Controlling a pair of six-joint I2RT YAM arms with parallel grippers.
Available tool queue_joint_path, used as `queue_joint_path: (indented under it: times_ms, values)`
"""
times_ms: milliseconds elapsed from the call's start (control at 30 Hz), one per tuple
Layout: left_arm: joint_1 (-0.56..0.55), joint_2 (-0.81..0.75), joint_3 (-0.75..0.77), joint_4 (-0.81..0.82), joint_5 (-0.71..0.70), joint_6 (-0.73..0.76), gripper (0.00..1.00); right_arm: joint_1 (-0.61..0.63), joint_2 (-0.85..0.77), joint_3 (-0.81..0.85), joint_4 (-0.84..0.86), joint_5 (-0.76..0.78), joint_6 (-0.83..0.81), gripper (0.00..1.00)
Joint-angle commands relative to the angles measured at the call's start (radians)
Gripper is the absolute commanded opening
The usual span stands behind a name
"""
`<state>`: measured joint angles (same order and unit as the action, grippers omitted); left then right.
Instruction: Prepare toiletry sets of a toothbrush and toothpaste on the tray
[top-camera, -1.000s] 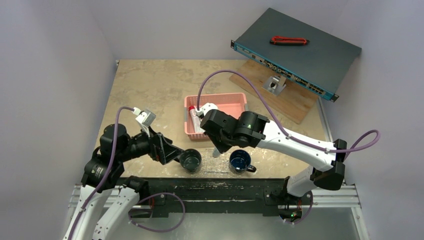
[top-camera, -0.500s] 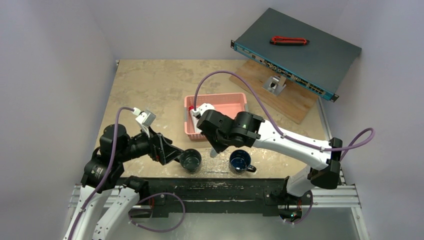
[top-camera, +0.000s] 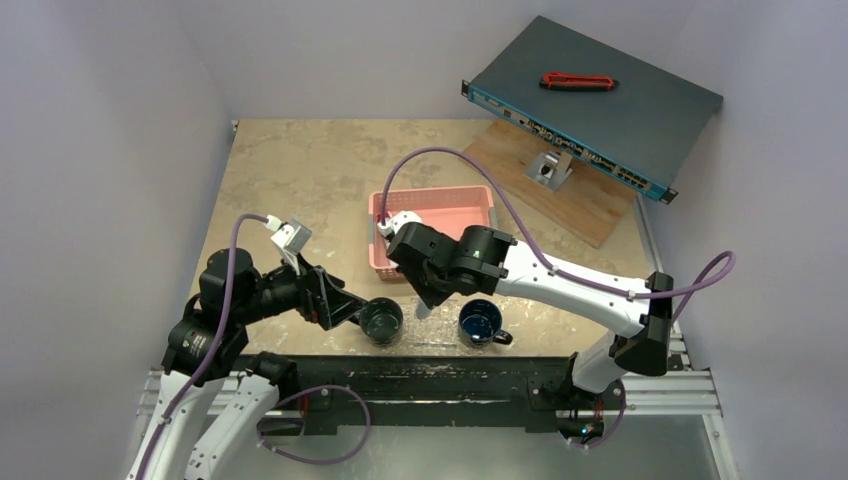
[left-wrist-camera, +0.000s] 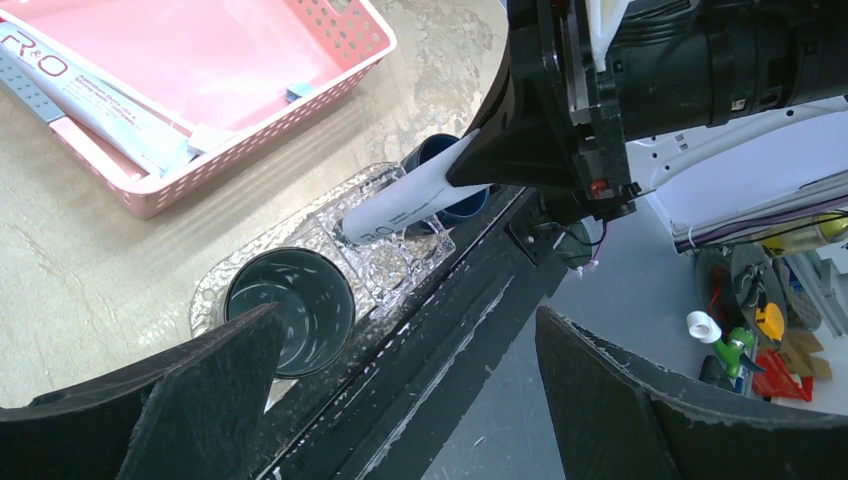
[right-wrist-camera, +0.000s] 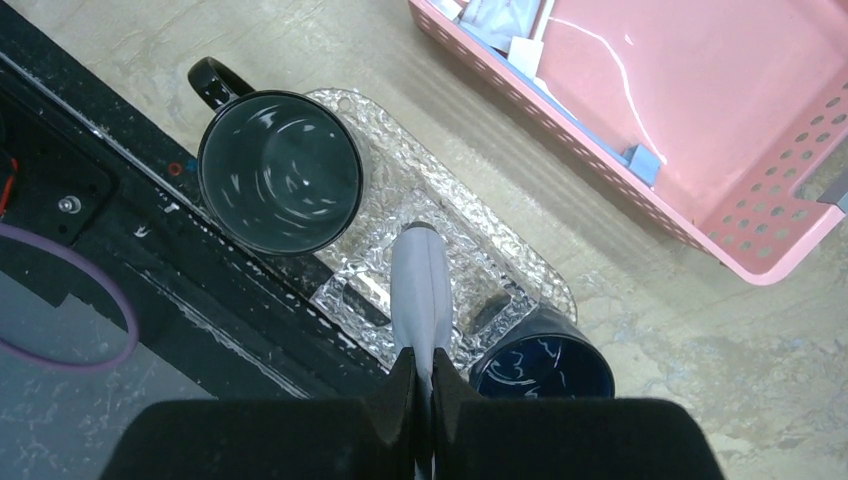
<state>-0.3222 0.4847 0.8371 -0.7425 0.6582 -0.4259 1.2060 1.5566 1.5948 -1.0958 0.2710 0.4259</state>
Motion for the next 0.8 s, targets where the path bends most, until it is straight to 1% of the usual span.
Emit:
queue_joint_path:
  times_ms: [0, 233, 767]
  values:
    - [-0.004, -0.003, -0.003, 0.013, 0.003, 0.018, 0.95, 0.007, 0.010, -0.007, 0.038, 0.007, -0.001, 0.00]
    - [-0.004, -0.003, -0.004, 0.013, 0.003, 0.019, 0.95, 0.007, 0.033, -0.025, 0.038, 0.017, -0.005, 0.00]
    - [-0.004, 0.005, -0.005, 0.013, 0.004, 0.018, 0.95, 0.007, 0.060, -0.084, 0.109, 0.021, 0.001, 0.00]
